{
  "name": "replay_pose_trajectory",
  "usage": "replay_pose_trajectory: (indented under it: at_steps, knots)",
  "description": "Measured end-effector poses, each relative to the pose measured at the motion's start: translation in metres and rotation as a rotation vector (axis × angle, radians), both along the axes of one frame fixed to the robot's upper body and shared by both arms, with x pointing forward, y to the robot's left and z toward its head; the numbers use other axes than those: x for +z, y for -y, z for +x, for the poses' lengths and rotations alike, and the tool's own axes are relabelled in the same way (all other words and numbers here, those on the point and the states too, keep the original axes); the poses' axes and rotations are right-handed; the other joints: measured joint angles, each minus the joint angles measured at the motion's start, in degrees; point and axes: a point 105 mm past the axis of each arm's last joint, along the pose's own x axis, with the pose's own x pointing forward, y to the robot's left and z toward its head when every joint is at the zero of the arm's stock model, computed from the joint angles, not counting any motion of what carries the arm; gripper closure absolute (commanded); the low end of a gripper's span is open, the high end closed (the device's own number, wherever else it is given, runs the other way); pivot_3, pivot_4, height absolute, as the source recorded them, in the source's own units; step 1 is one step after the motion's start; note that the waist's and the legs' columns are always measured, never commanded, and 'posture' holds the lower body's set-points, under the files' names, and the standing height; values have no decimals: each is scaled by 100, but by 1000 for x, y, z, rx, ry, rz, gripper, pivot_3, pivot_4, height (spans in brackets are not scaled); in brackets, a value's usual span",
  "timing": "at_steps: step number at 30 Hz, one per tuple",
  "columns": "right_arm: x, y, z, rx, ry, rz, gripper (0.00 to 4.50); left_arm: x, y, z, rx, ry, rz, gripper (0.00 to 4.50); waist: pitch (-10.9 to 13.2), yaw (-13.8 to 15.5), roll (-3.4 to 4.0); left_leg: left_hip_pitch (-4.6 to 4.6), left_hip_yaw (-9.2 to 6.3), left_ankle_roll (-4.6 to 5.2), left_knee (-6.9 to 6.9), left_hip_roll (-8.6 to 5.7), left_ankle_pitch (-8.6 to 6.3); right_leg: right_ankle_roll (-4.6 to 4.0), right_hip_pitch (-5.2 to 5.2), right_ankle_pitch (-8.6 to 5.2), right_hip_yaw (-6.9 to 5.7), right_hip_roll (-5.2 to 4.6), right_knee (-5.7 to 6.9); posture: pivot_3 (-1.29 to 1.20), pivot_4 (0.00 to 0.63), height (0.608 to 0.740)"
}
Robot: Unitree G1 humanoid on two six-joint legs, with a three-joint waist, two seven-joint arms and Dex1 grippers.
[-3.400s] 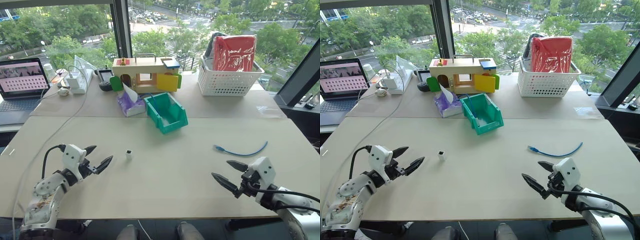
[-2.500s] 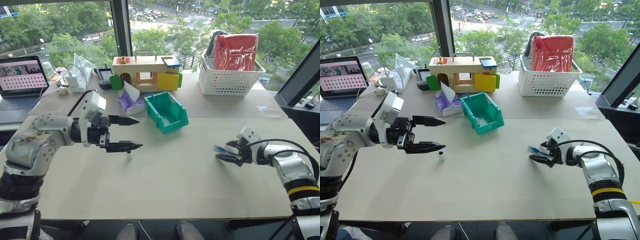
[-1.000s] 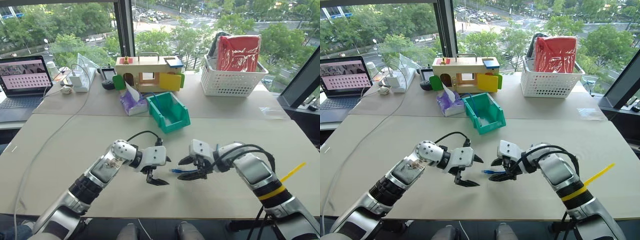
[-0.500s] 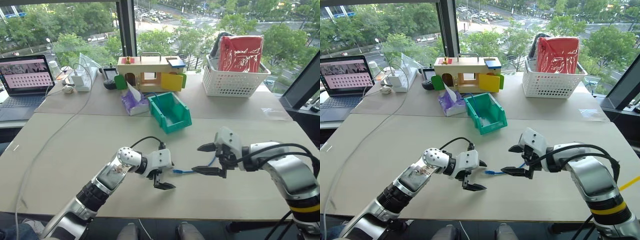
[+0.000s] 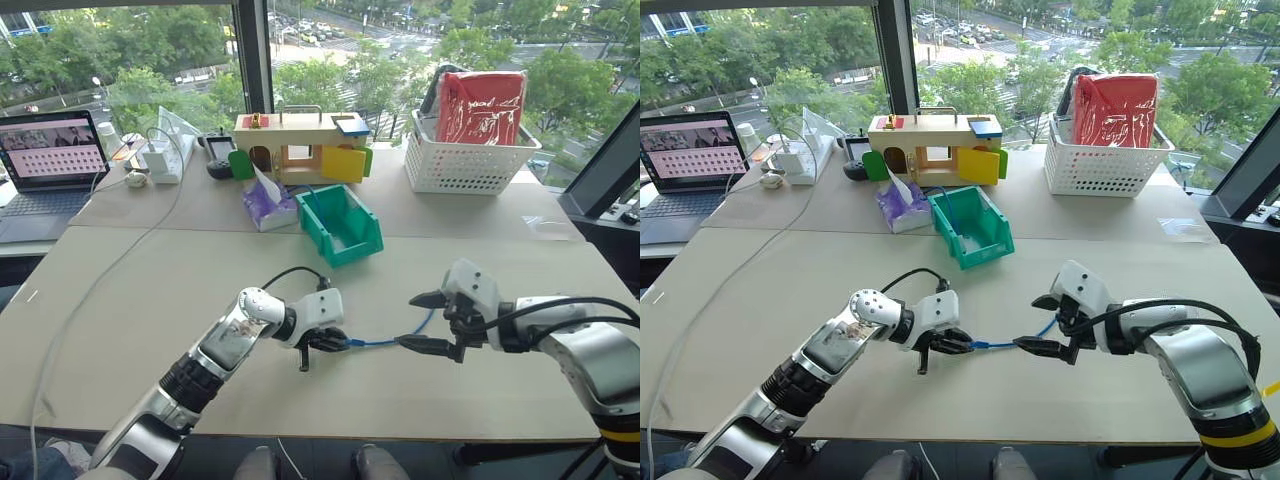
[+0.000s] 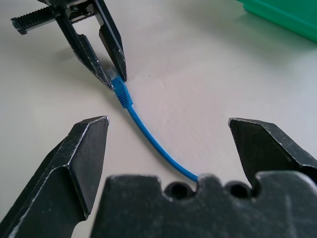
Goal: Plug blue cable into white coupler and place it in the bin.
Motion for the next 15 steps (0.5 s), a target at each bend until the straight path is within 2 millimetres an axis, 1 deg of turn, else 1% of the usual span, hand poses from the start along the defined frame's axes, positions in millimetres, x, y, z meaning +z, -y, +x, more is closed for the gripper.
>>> replay_pose_trajectory:
  at_steps: [3,4,5,6,8,9,11,12,13,14,15]
  knots:
    - [-4,9,-17,-54,-111,77,0,0,5,0,15,-13,-25,4461,0,27,0,-6,-5,0,0,-2,0,0,4,1,-2,-2,-6,0,150,729]
    - [-7,10,-26,-63,-164,105,0,0,6,-1,23,-20,-39,4461,0,37,0,-8,-6,0,0,-3,0,-3,4,2,-3,-2,-6,0,150,729]
    - [-10,10,-36,-85,-225,169,0,1,10,-1,32,-27,-70,4461,-1,44,0,-11,-11,0,0,-3,0,-8,4,5,-5,-2,-8,0,150,729]
    - [-13,7,-45,-114,-286,269,0,3,14,0,54,-30,-103,4461,-2,41,-2,-13,-14,0,0,-2,0,-10,4,7,-7,-1,-10,0,150,729]
    - [-20,3,-55,-184,-365,416,0,8,22,1,82,-38,-168,4461,-3,41,0,-18,-19,0,1,-3,0,-22,3,14,-8,-1,-8,0,150,729]
    - [-30,1,-60,-237,-422,482,0,11,27,1,96,-49,-209,4461,-4,39,1,-19,-20,0,1,-5,0,-22,3,14,-8,-2,-7,0,150,729]
    - [-42,-5,-66,-318,-505,577,0,14,33,1,116,-65,-247,4461,-6,9,5,-20,-19,0,1,-6,0,-18,-1,14,-7,-3,-5,0,150,729]
    - [-43,-7,-66,-351,-515,643,0,15,34,2,124,-71,-260,4461,-8,-24,8,-17,-19,0,1,-5,0,-12,0,11,-4,0,-6,0,150,729]
    - [-44,-12,-66,-381,-538,747,0,16,35,2,134,-86,-281,4461,-9,-54,10,-14,-25,0,1,2,0,-8,3,7,-7,8,-3,0,150,729]
    - [-46,-18,-66,-392,-572,815,0,16,35,2,144,-99,-291,4461,-12,-74,17,-13,-27,0,1,3,0,1,1,2,-6,10,-3,0,150,729]
    - [-48,-22,-62,-433,-596,882,0,14,36,1,151,-115,-297,4461,-17,-101,28,-13,-27,1,1,2,1,3,0,1,-5,9,0,0,150,729]
